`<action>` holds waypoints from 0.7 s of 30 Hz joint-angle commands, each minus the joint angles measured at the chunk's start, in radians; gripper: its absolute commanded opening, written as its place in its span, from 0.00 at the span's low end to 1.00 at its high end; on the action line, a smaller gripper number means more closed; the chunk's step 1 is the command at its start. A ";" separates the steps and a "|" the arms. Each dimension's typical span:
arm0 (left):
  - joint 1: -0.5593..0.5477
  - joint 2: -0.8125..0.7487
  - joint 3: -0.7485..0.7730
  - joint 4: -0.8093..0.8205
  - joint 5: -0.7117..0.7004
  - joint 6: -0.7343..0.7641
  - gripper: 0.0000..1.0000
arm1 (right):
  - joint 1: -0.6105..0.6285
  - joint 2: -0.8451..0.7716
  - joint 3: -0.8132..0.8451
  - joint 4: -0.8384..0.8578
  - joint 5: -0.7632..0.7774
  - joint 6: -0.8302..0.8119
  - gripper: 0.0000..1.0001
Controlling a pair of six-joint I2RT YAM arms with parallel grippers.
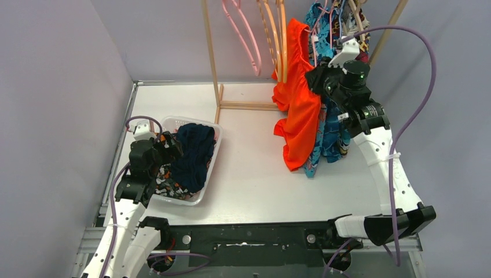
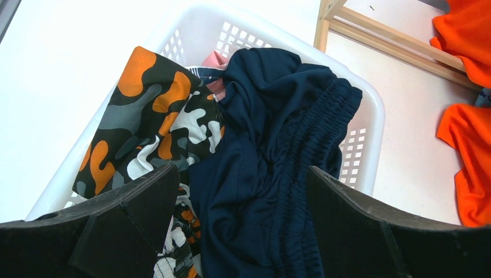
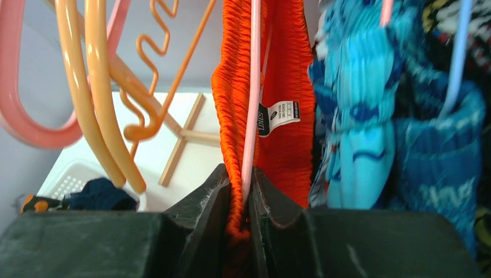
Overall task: Remove the shorts from the hanger
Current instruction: Pick up the hanger from the clothes rod.
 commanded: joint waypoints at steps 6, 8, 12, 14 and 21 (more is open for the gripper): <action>0.007 -0.005 0.009 0.059 0.003 0.011 0.80 | 0.075 -0.265 -0.289 0.160 -0.053 0.058 0.00; 0.007 -0.007 0.007 0.059 0.006 0.010 0.80 | 0.094 -0.313 -0.368 0.171 -0.031 0.070 0.00; 0.008 -0.014 0.006 0.062 0.012 0.010 0.80 | 0.114 -0.399 -0.463 0.154 -0.085 0.088 0.00; 0.006 -0.016 0.003 0.063 0.015 0.009 0.80 | 0.120 -0.435 -0.515 0.151 -0.141 0.096 0.00; -0.018 -0.003 0.004 0.055 0.035 -0.003 0.80 | 0.126 -0.599 -0.678 0.085 -0.220 0.131 0.00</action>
